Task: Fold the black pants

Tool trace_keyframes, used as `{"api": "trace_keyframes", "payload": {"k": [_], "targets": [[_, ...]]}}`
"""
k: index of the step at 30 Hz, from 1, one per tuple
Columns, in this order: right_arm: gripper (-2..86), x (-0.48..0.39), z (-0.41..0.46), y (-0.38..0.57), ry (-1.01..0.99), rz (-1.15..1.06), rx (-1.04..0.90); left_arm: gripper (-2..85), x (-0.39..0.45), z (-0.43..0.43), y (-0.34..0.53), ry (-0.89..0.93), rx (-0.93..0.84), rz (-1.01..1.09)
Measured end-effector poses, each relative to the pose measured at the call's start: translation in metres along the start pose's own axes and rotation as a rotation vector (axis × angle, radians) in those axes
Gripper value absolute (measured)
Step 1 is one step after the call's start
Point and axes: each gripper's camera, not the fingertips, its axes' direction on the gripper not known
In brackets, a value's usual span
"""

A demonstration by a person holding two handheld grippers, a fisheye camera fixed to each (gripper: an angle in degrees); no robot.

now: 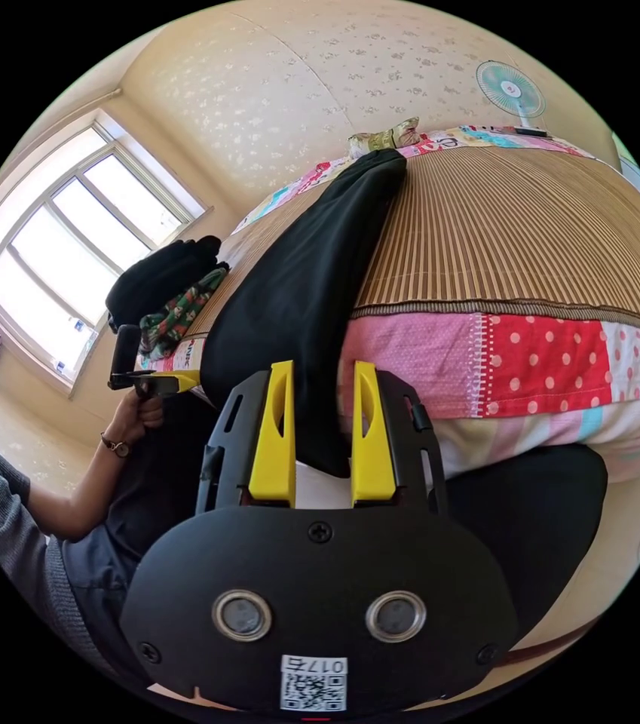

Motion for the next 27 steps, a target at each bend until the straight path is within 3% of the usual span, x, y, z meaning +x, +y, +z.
{"api": "trace_keyframes", "payload": {"k": [9,12,14,18,21,27], "targets": [[11.7,-0.006,0.01,-0.005,0.018,-0.009,-0.001,12.3,0.033,0.009,-0.033,-0.137,-0.208,0.114],[11.7,-0.007,0.013,-0.007,0.018,-0.008,0.0,11.8,0.024,0.049,-0.046,-0.154,-0.403,0.093],[11.7,-0.008,0.015,-0.009,0.018,-0.008,-0.001,8.9,0.019,0.091,-0.053,-0.264,-0.548,0.093],[11.8,-0.009,0.018,-0.011,0.012,-0.008,0.001,6.1,0.015,0.115,-0.054,-0.328,-0.627,0.139],[11.8,-0.009,0.02,-0.013,0.0,-0.003,-0.001,5.5,-0.005,0.097,-0.051,-0.263,-0.604,0.146],[9.9,-0.009,0.017,-0.017,-0.042,-0.009,0.011,4.0,-0.039,0.044,-0.038,0.105,-0.466,0.278]]}}
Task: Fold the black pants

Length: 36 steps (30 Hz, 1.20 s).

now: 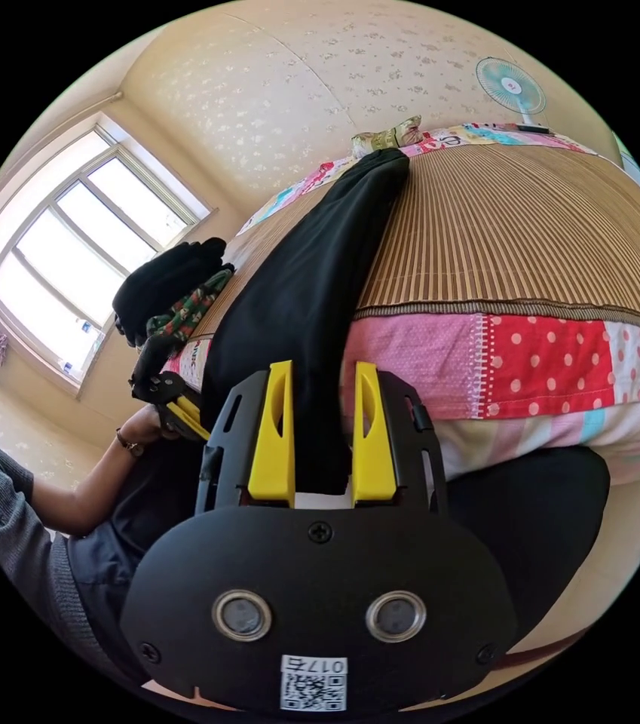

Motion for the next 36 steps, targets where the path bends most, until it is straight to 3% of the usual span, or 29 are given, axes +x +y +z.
{"api": "trace_keyframes", "payload": {"k": [8,16,19,21,24,26,29,30,36], "targets": [[1.3,-0.022,-0.065,0.014,0.247,-0.055,0.284,3.8,-0.031,-0.067,0.093,0.487,0.449,0.322],[0.6,0.03,-0.085,0.019,0.048,0.142,0.373,3.7,0.041,-0.03,0.09,0.578,0.408,0.667],[0.7,0.046,-0.088,0.021,-0.014,0.207,0.404,3.7,0.059,-0.027,0.064,0.59,0.447,0.71],[0.7,0.059,-0.087,0.022,-0.069,0.257,0.407,3.8,0.058,-0.039,0.042,0.56,0.526,0.679],[0.9,0.072,-0.088,0.025,-0.132,0.304,0.431,4.0,0.015,-0.075,0.0,0.562,0.812,0.469],[1.2,0.074,-0.089,0.026,-0.138,0.306,0.447,5.7,-0.069,-0.083,-0.027,0.654,1.064,0.06],[2.0,0.072,-0.087,0.024,-0.141,0.295,0.433,13.4,-0.15,-0.052,-0.034,0.664,1.267,-0.324],[2.7,0.07,-0.085,0.022,-0.14,0.285,0.42,14.2,-0.158,-0.046,-0.037,0.637,1.271,-0.363],[8.0,0.042,-0.079,0.016,-0.139,0.117,0.387,12.7,-0.076,-0.003,-0.04,0.066,1.23,-0.396]]}}
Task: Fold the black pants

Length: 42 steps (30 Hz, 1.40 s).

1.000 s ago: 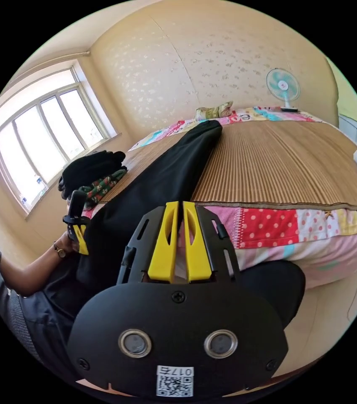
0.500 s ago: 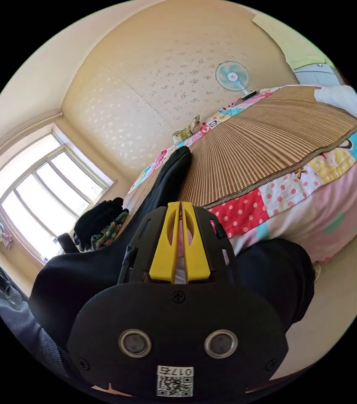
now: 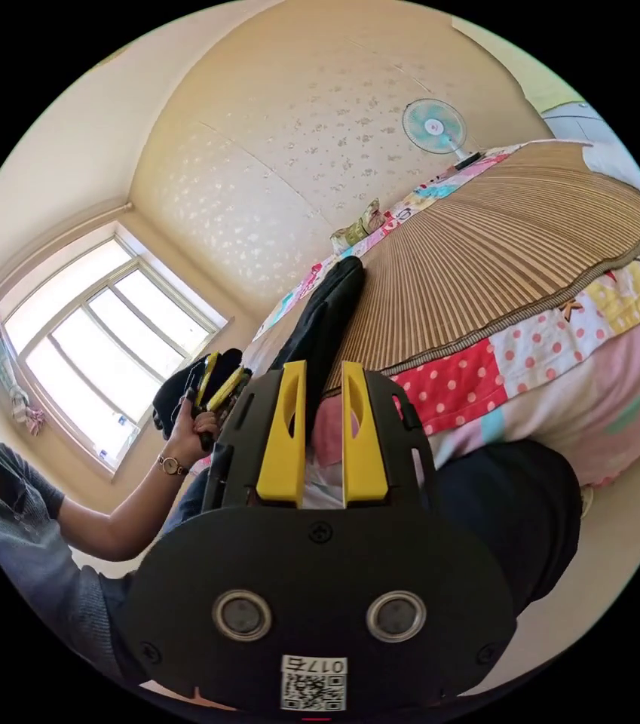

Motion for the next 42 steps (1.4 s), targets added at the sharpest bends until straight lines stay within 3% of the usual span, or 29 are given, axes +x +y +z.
{"api": "trace_keyframes", "payload": {"k": [3,5,8,11,13,17,22,26,34,38,41,42], "targets": [[10.1,-0.011,0.014,0.0,-0.111,-0.098,-0.042,11.9,0.042,-0.008,0.039,-0.186,-0.009,0.088],[11.2,-0.015,0.031,-0.002,-0.157,-0.116,-0.127,12.3,0.062,0.003,0.057,-0.35,-0.117,0.099],[11.8,-0.028,0.064,-0.002,-0.13,-0.142,-0.288,13.4,0.077,0.036,0.084,-0.514,-0.285,0.146],[8.4,-0.046,0.086,0.002,-0.051,-0.184,-0.393,10.2,0.085,0.062,0.116,-0.561,-0.373,0.225],[5.7,-0.053,0.081,0.003,-0.056,-0.214,-0.38,7.6,0.082,0.065,0.126,-0.54,-0.4,0.22],[4.3,-0.039,0.061,0.006,-0.068,-0.128,-0.277,4.8,0.047,0.053,0.142,-0.271,-0.425,0.069],[6.4,-0.029,0.055,0.003,-0.008,-0.075,-0.255,5.9,0.065,0.039,0.186,-0.373,-0.346,0.119],[11.2,-0.015,0.035,0.004,0.006,-0.002,-0.164,13.6,0.057,0.021,0.201,-0.356,-0.291,0.071],[12.1,0.001,0.067,-0.004,-0.081,0.031,-0.443,11.4,0.003,0.036,0.22,-0.236,-0.47,-0.022],[9.5,0.002,0.051,-0.01,-0.126,0.01,-0.437,6.5,-0.006,0.025,0.236,-0.226,-0.464,0.013],[7.6,0.007,0.031,-0.017,-0.26,0.007,-0.433,5.3,0.008,0.012,0.228,-0.081,-0.524,0.111],[7.2,0.014,0.021,-0.02,-0.388,0.024,-0.423,5.2,0.014,0.007,0.225,-0.046,-0.533,0.142]]}}
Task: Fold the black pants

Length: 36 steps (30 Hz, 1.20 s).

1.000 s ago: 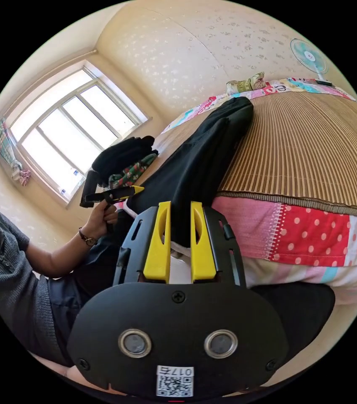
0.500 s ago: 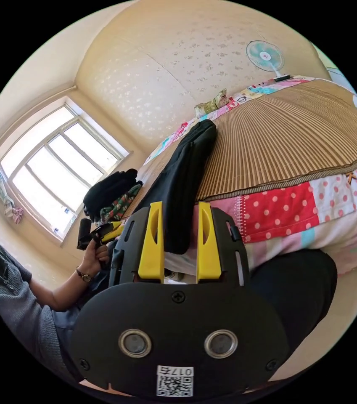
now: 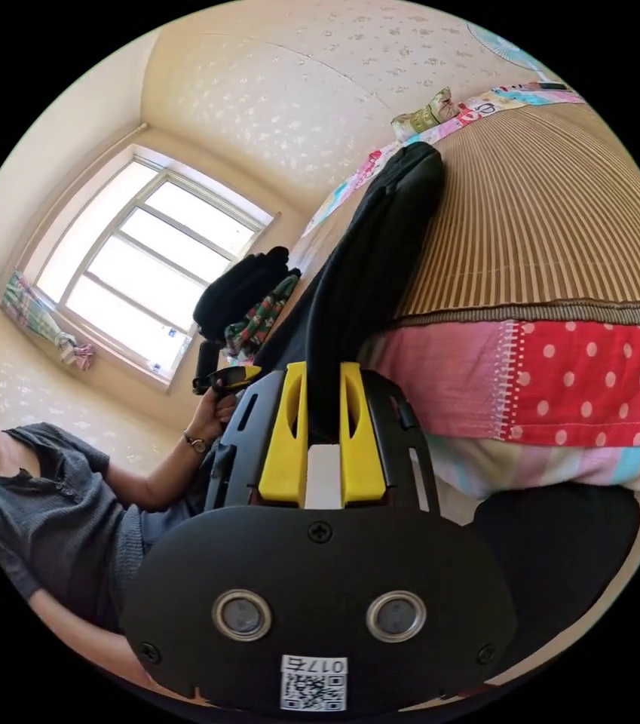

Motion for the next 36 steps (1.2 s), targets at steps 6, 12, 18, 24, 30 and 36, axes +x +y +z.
{"api": "trace_keyframes", "payload": {"k": [6,12,18,24,30,36], "targets": [[7.1,-0.041,-0.041,-0.001,-0.584,-0.329,-0.025,5.3,0.08,-0.057,0.013,0.327,-0.002,0.443],[7.2,-0.113,-0.067,-0.023,-0.782,-0.657,-0.027,6.4,0.125,-0.087,0.014,0.63,0.142,0.672],[9.1,-0.094,-0.088,-0.129,-0.421,-0.336,0.239,8.7,0.084,-0.113,-0.095,0.434,0.454,0.324],[13.9,-0.091,-0.109,-0.157,-0.101,-0.19,0.47,13.7,0.071,-0.155,-0.13,0.087,0.66,0.051],[14.2,-0.056,-0.073,-0.149,0.267,0.034,0.284,15.1,0.065,-0.11,-0.14,-0.374,0.402,-0.126],[8.6,-0.019,-0.019,-0.159,0.26,0.156,0.001,15.2,-0.004,-0.071,-0.187,-0.218,0.145,-0.264]]}}
